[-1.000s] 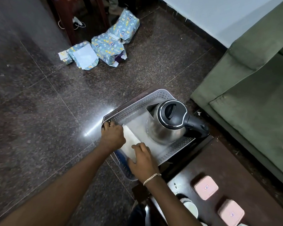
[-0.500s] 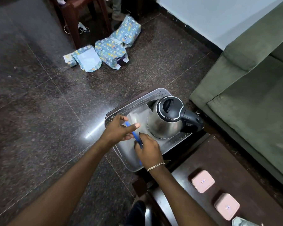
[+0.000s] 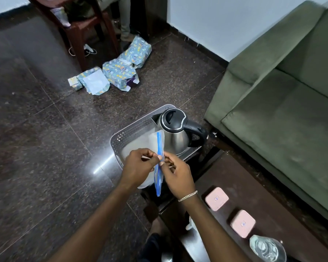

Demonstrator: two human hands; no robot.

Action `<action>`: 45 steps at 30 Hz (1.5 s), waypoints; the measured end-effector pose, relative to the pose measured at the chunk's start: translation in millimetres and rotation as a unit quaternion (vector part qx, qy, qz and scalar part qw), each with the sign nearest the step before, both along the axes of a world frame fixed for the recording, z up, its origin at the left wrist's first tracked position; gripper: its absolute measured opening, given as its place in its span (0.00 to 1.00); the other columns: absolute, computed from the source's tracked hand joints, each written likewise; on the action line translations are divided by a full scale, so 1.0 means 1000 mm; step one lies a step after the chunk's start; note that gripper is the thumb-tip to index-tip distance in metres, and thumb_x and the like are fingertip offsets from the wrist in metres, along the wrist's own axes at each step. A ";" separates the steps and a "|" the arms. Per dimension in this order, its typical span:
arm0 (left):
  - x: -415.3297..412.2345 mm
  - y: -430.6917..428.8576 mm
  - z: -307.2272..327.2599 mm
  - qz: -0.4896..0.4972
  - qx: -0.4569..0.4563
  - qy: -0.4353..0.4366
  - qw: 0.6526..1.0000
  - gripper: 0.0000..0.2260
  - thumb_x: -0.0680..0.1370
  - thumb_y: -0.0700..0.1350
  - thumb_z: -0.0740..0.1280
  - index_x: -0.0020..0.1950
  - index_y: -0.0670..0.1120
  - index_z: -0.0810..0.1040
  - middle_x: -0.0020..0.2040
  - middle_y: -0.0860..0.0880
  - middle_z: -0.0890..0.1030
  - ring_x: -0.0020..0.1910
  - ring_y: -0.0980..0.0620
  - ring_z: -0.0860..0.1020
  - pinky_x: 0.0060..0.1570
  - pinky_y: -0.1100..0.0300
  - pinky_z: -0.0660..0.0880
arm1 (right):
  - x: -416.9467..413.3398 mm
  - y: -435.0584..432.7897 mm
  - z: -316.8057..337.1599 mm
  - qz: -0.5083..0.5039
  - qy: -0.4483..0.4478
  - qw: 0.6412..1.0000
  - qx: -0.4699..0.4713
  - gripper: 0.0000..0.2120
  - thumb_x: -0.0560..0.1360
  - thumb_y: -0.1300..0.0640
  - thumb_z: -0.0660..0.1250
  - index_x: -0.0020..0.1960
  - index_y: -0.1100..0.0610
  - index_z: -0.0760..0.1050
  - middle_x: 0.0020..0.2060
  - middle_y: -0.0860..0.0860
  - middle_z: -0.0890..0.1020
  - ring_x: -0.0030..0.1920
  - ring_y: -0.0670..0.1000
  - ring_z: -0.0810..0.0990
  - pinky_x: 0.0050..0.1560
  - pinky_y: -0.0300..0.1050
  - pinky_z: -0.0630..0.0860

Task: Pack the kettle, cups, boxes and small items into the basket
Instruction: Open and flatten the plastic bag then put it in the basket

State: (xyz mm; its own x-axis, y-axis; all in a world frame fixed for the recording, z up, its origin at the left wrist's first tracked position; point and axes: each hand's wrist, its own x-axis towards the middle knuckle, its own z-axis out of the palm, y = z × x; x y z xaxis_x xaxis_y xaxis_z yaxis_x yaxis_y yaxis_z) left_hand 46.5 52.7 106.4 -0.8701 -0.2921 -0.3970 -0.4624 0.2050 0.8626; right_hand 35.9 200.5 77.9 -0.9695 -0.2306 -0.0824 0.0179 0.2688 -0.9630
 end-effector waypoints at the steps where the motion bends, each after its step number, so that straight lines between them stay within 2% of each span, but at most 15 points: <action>1: 0.002 0.007 0.002 -0.007 -0.008 0.003 1.000 0.06 0.75 0.44 0.76 0.39 0.47 0.84 0.40 0.48 0.85 0.42 0.44 0.87 0.49 0.40 0.84 | 0.004 0.007 0.003 -0.003 0.003 1.000 -0.001 0.13 0.79 0.61 0.66 0.63 0.56 0.79 0.48 0.49 0.87 0.49 0.44 0.85 0.52 0.46 0.81; 6: 0.006 0.050 0.018 -0.030 0.029 -0.015 0.999 0.07 0.77 0.43 0.76 0.43 0.41 0.82 0.42 0.44 0.87 0.43 0.45 0.87 0.48 0.42 0.85 | 0.023 0.053 0.022 -0.063 0.007 0.998 0.003 0.21 0.79 0.59 0.66 0.70 0.46 0.70 0.52 0.42 0.83 0.48 0.46 0.84 0.50 0.39 0.80; 9: 0.011 0.083 0.031 -0.037 0.085 -0.031 0.995 0.09 0.78 0.43 0.74 0.44 0.38 0.81 0.43 0.43 0.87 0.46 0.44 0.87 0.51 0.43 0.85 | 0.036 0.088 0.038 -0.105 0.067 0.992 0.032 0.15 0.77 0.61 0.68 0.61 0.47 0.73 0.53 0.42 0.79 0.49 0.47 0.83 0.51 0.43 0.79; 12: 0.016 0.114 0.043 -0.055 0.141 -0.042 0.988 0.09 0.79 0.42 0.73 0.45 0.36 0.81 0.42 0.45 0.86 0.46 0.47 0.85 0.53 0.46 0.84 | 0.050 0.121 0.049 -0.125 0.129 0.980 0.084 0.06 0.76 0.60 0.72 0.52 0.53 0.78 0.53 0.46 0.78 0.55 0.43 0.79 0.56 0.38 0.75; 15: 0.017 0.147 0.055 -0.082 0.181 -0.049 0.979 0.09 0.80 0.40 0.72 0.48 0.32 0.80 0.39 0.47 0.84 0.42 0.53 0.83 0.47 0.54 0.85 | 0.065 0.151 0.063 -0.165 0.106 0.976 0.093 0.10 0.72 0.55 0.77 0.50 0.57 0.82 0.54 0.48 0.79 0.56 0.42 0.79 0.56 0.36 0.75; 19: 0.016 0.192 0.068 -0.109 0.201 -0.037 0.973 0.07 0.79 0.35 0.72 0.41 0.38 0.80 0.38 0.45 0.84 0.36 0.53 0.84 0.40 0.60 0.83 | 0.077 0.190 0.080 -0.220 0.065 0.964 0.132 0.08 0.69 0.54 0.79 0.46 0.54 0.85 0.59 0.47 0.78 0.62 0.47 0.73 0.60 0.39 0.72; 21: 0.014 0.212 0.070 -0.129 0.185 -0.024 0.974 0.08 0.79 0.34 0.72 0.40 0.39 0.81 0.40 0.43 0.85 0.39 0.51 0.85 0.44 0.58 0.85 | 0.080 0.211 0.089 -0.250 0.057 0.954 0.154 0.03 0.69 0.56 0.78 0.42 0.51 0.86 0.61 0.45 0.77 0.64 0.47 0.68 0.63 0.42 0.69; 26: 0.011 0.253 0.074 -0.181 0.088 0.013 0.980 0.06 0.76 0.35 0.75 0.40 0.37 0.82 0.42 0.37 0.86 0.42 0.43 0.86 0.51 0.48 0.85 | 0.089 0.253 0.108 -0.329 0.009 0.924 0.193 0.07 0.68 0.57 0.77 0.34 0.46 0.84 0.67 0.43 0.75 0.70 0.49 0.63 0.65 0.54 0.65; 29: 0.012 0.272 0.079 -0.210 -0.041 0.085 0.973 0.10 0.72 0.34 0.74 0.35 0.45 0.78 0.37 0.48 0.84 0.34 0.55 0.83 0.41 0.64 0.79 | 0.096 0.273 0.117 -0.379 -0.003 0.902 0.207 0.07 0.67 0.57 0.77 0.33 0.47 0.83 0.67 0.42 0.74 0.71 0.49 0.62 0.64 0.57 0.63; 32: 0.015 0.287 0.085 -0.257 -0.103 0.160 0.948 0.14 0.70 0.27 0.69 0.39 0.48 0.79 0.45 0.51 0.80 0.35 0.62 0.76 0.39 0.74 0.70 | 0.102 0.295 0.124 -0.420 0.011 0.882 0.212 0.06 0.67 0.61 0.75 0.34 0.52 0.83 0.61 0.47 0.77 0.64 0.52 0.70 0.60 0.54 0.69; 35: 0.019 0.302 0.096 -0.309 -0.125 0.186 0.924 0.19 0.70 0.24 0.63 0.50 0.40 0.86 0.65 0.50 0.79 0.57 0.57 0.80 0.59 0.63 0.77 | 0.108 0.320 0.133 -0.440 0.049 0.870 0.216 0.08 0.68 0.66 0.73 0.34 0.57 0.78 0.44 0.49 0.80 0.45 0.52 0.80 0.47 0.40 0.72; 37: 0.022 0.312 0.105 -0.326 -0.118 0.205 0.915 0.23 0.70 0.23 0.61 0.58 0.38 0.86 0.70 0.48 0.79 0.68 0.54 0.77 0.68 0.55 0.75 | 0.114 0.331 0.142 -0.433 0.053 0.867 0.240 0.11 0.69 0.66 0.72 0.36 0.54 0.73 0.36 0.46 0.77 0.36 0.48 0.77 0.39 0.39 0.71; 41: 0.023 0.337 0.121 -0.371 -0.097 0.224 0.896 0.27 0.70 0.26 0.62 0.66 0.41 0.83 0.71 0.54 0.78 0.66 0.56 0.80 0.69 0.53 0.75 | 0.125 0.344 0.156 -0.351 0.073 0.864 0.354 0.07 0.71 0.64 0.69 0.46 0.54 0.78 0.41 0.50 0.73 0.35 0.55 0.75 0.33 0.49 0.75; 43: 0.024 0.351 0.129 -0.399 -0.087 0.223 0.885 0.26 0.71 0.28 0.63 0.67 0.42 0.82 0.72 0.55 0.78 0.60 0.54 0.81 0.67 0.53 0.77 | 0.125 0.348 0.161 -0.303 0.015 0.843 0.444 0.03 0.73 0.59 0.67 0.45 0.54 0.80 0.41 0.52 0.73 0.36 0.59 0.78 0.32 0.50 0.75; 45: 0.027 0.364 0.134 -0.433 -0.078 0.227 0.869 0.27 0.72 0.29 0.63 0.69 0.43 0.81 0.73 0.55 0.77 0.64 0.56 0.79 0.68 0.54 0.75 | 0.120 0.349 0.169 -0.284 -0.073 0.835 0.466 0.07 0.76 0.54 0.63 0.46 0.55 0.79 0.43 0.54 0.81 0.43 0.61 0.82 0.40 0.50 0.78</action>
State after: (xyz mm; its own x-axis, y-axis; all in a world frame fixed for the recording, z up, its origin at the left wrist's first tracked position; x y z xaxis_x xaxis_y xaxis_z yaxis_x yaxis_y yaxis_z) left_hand 73.1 416.4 240.4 -0.8471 0.5305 0.0298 0.3037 0.4374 0.8464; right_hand 155.6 549.8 246.5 -0.8650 0.4924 -0.0960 0.4956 0.8088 -0.3166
